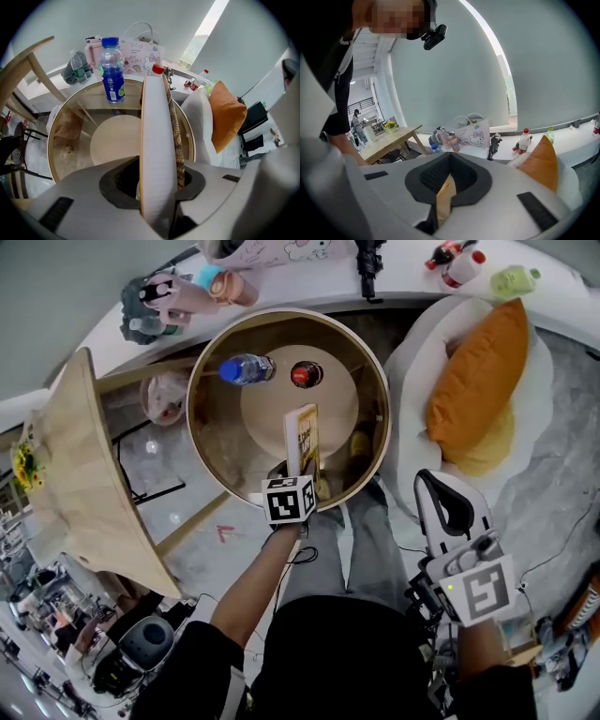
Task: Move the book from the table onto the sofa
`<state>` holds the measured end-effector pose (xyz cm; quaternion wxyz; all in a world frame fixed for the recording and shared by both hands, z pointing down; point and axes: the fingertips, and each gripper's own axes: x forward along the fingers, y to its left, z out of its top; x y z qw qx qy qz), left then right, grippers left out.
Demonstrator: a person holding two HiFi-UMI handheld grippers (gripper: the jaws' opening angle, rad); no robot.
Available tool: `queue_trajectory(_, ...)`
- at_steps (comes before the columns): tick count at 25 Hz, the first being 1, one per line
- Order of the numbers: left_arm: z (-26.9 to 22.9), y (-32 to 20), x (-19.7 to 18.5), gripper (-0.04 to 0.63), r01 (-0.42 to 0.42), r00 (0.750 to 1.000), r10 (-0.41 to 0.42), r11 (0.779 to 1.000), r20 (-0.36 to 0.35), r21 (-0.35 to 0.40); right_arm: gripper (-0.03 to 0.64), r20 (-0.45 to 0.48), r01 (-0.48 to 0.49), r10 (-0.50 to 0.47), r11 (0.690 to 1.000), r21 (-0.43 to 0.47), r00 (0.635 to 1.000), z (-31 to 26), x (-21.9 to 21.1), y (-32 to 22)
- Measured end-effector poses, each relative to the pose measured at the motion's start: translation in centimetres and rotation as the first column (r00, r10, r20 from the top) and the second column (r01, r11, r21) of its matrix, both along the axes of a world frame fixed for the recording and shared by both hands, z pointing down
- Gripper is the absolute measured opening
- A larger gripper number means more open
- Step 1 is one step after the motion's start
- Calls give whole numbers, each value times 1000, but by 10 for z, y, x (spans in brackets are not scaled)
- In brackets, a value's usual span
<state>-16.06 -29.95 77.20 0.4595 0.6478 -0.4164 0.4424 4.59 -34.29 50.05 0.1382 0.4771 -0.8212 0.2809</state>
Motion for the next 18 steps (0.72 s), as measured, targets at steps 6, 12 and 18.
queue_trajectory(6,-30,-11,-9,152,-26,999,28,998,-29,60,12,-35,-36,39,996,82,999,-34,-5,-5)
queue_trajectory(12,-74,-8,-20,153,-75,993,87,986,-76,148,12,-63,-76,87,983,166,994,-86,-14,18)
queue_trajectory(18,-139,0,-25,153,-121,977,162,956,-138,267,12,-139,-152,197,948,280,971,-152,-5,48)
